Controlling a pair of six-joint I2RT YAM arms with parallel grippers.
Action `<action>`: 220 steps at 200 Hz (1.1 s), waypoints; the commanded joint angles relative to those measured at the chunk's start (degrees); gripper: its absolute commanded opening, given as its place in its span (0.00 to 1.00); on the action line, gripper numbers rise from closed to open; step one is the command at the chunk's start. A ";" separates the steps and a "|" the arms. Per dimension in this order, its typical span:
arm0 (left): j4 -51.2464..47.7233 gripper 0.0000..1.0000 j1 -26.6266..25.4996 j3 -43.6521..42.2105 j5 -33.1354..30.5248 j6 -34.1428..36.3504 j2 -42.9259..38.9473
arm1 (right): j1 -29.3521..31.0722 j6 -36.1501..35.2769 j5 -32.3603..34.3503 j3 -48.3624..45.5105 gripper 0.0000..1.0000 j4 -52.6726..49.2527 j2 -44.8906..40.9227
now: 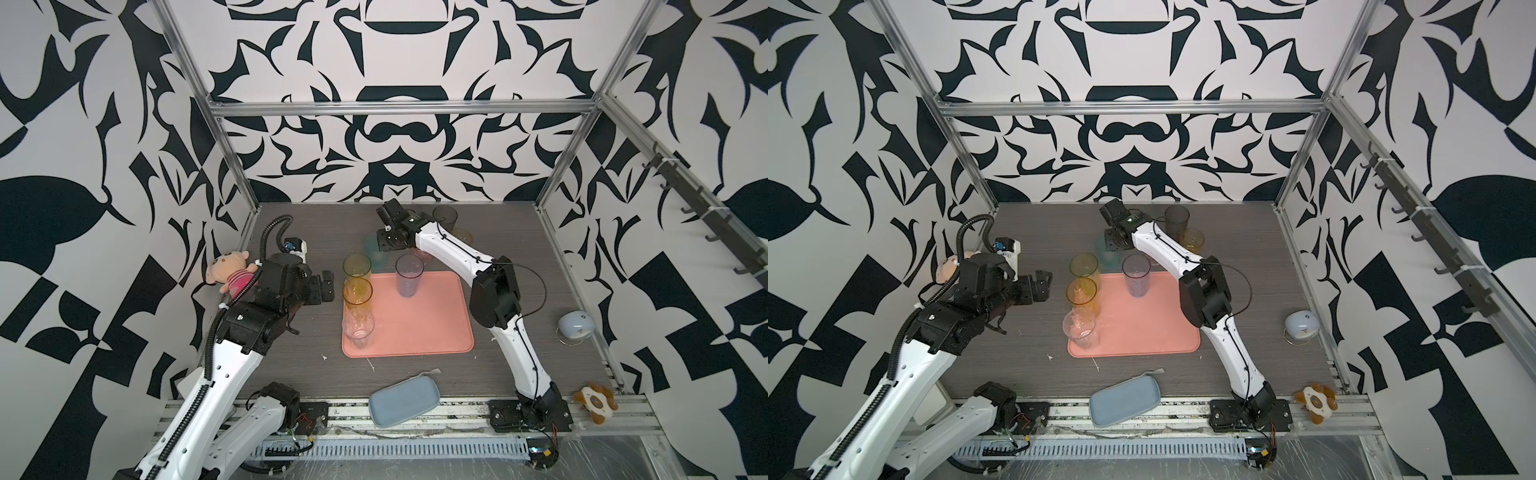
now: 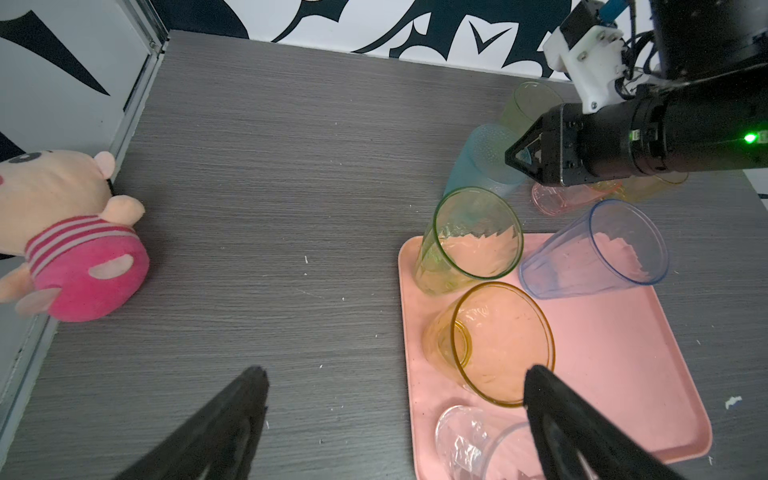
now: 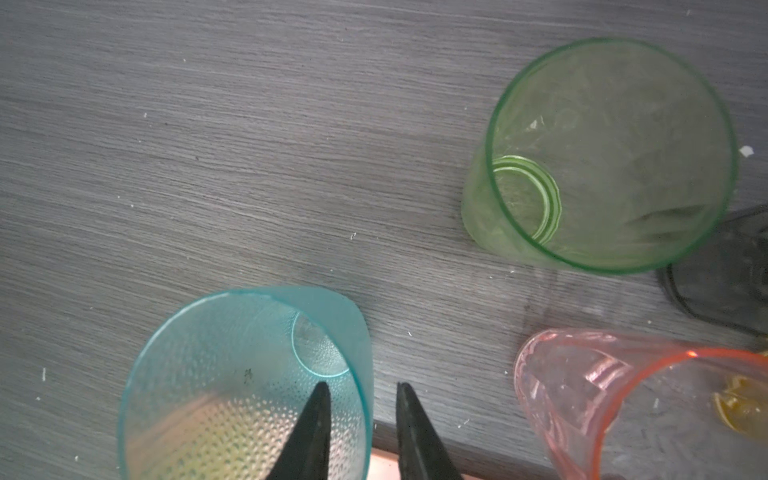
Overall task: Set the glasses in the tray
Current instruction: 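Lower the right gripper and close it on the teal glass rim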
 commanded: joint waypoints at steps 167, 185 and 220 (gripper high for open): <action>-0.23 1.00 0.15 -0.73 -0.43 0.31 0.22 | -0.77 0.11 -0.37 5.17 0.00 -0.60 -4.11; -0.11 1.00 0.15 -0.70 -0.46 0.32 0.12 | -0.77 -0.47 -0.03 5.17 0.00 -1.04 -5.82; -0.09 1.00 0.16 -0.67 -0.54 0.31 0.03 | -0.77 -1.77 1.31 5.04 0.00 -2.93 -9.37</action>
